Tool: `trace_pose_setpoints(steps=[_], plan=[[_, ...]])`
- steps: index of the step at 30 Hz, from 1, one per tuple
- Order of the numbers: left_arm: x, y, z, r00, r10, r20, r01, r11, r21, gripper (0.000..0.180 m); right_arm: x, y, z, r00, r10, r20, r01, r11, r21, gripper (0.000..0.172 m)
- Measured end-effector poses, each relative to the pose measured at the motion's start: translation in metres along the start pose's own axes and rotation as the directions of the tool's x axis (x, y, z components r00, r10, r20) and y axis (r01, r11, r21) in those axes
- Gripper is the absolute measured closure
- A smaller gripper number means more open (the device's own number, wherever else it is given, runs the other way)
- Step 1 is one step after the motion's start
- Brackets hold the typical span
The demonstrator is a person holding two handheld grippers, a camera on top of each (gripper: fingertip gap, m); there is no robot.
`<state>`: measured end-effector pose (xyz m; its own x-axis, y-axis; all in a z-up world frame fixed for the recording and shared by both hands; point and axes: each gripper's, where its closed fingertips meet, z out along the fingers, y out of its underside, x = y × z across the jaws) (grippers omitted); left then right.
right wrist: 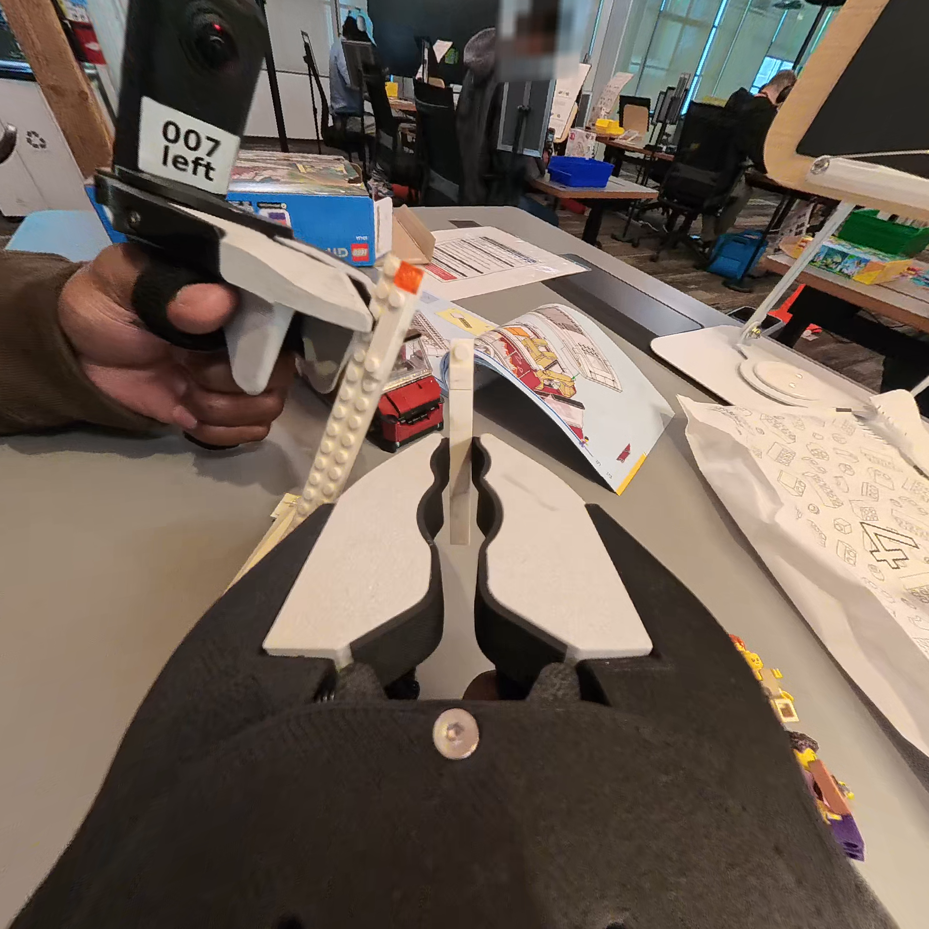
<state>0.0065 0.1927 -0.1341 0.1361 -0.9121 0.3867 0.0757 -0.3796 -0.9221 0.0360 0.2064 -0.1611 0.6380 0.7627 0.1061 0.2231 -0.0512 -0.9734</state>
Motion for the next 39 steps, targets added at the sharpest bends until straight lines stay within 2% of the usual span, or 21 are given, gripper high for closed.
trace_pose_setpoints(steps=[3, 6, 9, 13, 18, 25, 30, 33, 36, 39], plan=[[-0.002, 0.011, 0.004, 0.999, -0.043, 0.01, 0.043, 0.997, -0.06, 0.176, 0.001, 0.0, 0.0, 0.998, -0.051, -0.029, 0.05, 0.999, -0.014, 0.164], [-0.004, 0.019, 0.006, 0.996, -0.08, 0.027, 0.082, 0.992, -0.1, 0.176, 0.002, 0.003, 0.001, 0.975, -0.202, -0.093, 0.197, 0.978, -0.069, 0.164], [-0.01, 0.028, 0.007, 0.993, -0.093, 0.072, 0.102, 0.984, -0.147, 0.175, -0.001, 0.008, 0.003, 0.923, -0.361, -0.131, 0.344, 0.929, -0.139, 0.164], [-0.018, 0.04, 0.008, 0.99, -0.063, 0.128, 0.09, 0.971, -0.221, 0.172, -0.007, 0.012, 0.005, 0.854, -0.5, -0.141, 0.472, 0.86, -0.194, 0.164], [-0.019, 0.041, 0.007, 0.989, 0.037, 0.146, 0.004, 0.963, -0.269, 0.163, -0.002, 0.01, 0.003, 0.758, -0.624, -0.19, 0.574, 0.777, -0.259, 0.164], [-0.008, 0.028, 0.008, 0.953, 0.276, 0.128, -0.236, 0.937, -0.258, 0.155, -0.006, 0.009, 0.003, 0.67, -0.714, -0.202, 0.656, 0.697, -0.288, 0.164], [0.002, 0.024, 0.008, 0.942, 0.327, 0.077, -0.304, 0.927, -0.221, 0.158, -0.02, 0.004, 0.003, 0.724, -0.672, -0.157, 0.644, 0.74, -0.196, 0.164], [0.01, 0.021, 0.007, 0.928, 0.373, 0.025, -0.362, 0.913, -0.187, 0.159, -0.029, 0.0, 0.003, 0.797, -0.591, -0.119, 0.58, 0.806, -0.12, 0.164], [0.015, 0.018, 0.005, 0.899, 0.437, -0.011, -0.434, 0.887, -0.158, 0.159, -0.03, -0.004, 0.001, 0.885, -0.46, -0.072, 0.456, 0.888, -0.06, 0.164], [0.022, 0.017, 0.006, 0.882, 0.469, -0.039, -0.47, 0.873, -0.133, 0.161, -0.04, -0.009, -0.001, 0.95, -0.307, 0.047, 0.307, 0.952, 0.021, 0.164]])
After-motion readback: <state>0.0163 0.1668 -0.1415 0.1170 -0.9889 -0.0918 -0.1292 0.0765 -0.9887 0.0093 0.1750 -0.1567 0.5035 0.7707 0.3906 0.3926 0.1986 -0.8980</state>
